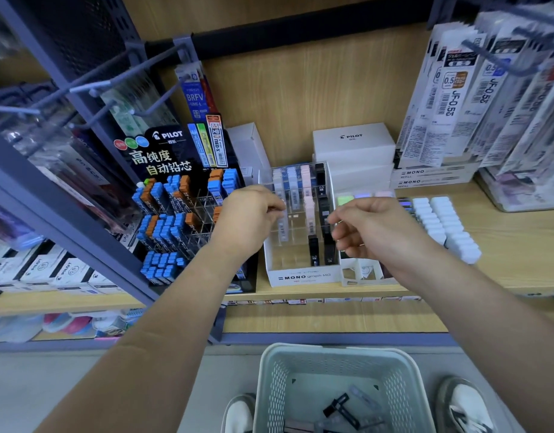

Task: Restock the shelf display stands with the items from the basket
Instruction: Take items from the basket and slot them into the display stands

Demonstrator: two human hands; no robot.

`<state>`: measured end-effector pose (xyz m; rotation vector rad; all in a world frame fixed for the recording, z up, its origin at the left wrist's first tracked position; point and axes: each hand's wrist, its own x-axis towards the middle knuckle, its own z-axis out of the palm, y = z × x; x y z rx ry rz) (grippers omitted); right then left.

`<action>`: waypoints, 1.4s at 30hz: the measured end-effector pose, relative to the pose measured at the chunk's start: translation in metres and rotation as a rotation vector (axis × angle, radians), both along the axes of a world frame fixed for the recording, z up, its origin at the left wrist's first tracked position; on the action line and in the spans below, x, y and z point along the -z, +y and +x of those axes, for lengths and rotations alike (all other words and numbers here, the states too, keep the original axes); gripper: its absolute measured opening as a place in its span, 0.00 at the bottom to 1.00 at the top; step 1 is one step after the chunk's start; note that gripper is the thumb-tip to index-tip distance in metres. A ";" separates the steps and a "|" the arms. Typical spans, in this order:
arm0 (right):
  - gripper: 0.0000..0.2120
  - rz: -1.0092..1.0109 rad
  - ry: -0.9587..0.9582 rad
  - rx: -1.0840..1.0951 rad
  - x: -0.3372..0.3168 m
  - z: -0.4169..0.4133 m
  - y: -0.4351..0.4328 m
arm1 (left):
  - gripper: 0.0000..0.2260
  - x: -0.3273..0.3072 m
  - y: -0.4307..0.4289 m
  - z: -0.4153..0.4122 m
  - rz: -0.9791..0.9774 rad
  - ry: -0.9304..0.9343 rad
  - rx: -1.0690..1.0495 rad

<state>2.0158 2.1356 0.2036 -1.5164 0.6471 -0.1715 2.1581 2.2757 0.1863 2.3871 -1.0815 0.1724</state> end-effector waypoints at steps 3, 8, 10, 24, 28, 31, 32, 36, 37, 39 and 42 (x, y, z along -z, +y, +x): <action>0.09 -0.053 0.014 -0.030 -0.001 -0.007 -0.004 | 0.10 -0.002 0.002 -0.001 0.026 -0.028 -0.002; 0.10 -0.103 0.062 -0.111 -0.001 -0.029 -0.017 | 0.06 -0.019 0.009 -0.014 -0.022 -0.159 0.028; 0.09 -0.139 0.114 -0.200 0.002 -0.042 -0.021 | 0.06 -0.027 0.013 -0.026 -0.038 -0.196 0.078; 0.09 -0.642 0.668 -0.822 0.141 -0.128 0.003 | 0.09 0.109 0.045 -0.125 0.725 0.237 0.387; 0.15 -0.575 0.775 -0.828 0.209 -0.126 0.012 | 0.10 0.202 0.056 -0.139 0.789 0.476 0.301; 0.20 -0.490 0.815 -0.800 0.266 -0.126 0.020 | 0.13 0.261 0.058 -0.154 0.869 0.577 0.339; 0.21 -0.470 0.824 -0.801 0.284 -0.126 0.024 | 0.14 0.276 0.058 -0.158 0.892 0.585 0.359; 0.22 -0.458 0.840 -0.881 0.341 -0.129 0.045 | 0.12 0.325 0.071 -0.165 0.971 0.662 0.379; 0.19 -0.475 0.829 -0.906 0.350 -0.131 0.048 | 0.13 0.334 0.077 -0.167 1.002 0.666 0.391; 0.15 -0.549 0.800 -0.947 0.361 -0.135 0.051 | 0.16 0.344 0.084 -0.170 1.031 0.631 0.415; 0.15 -0.512 0.790 -0.954 0.370 -0.136 0.052 | 0.15 0.348 0.085 -0.174 1.068 0.667 0.460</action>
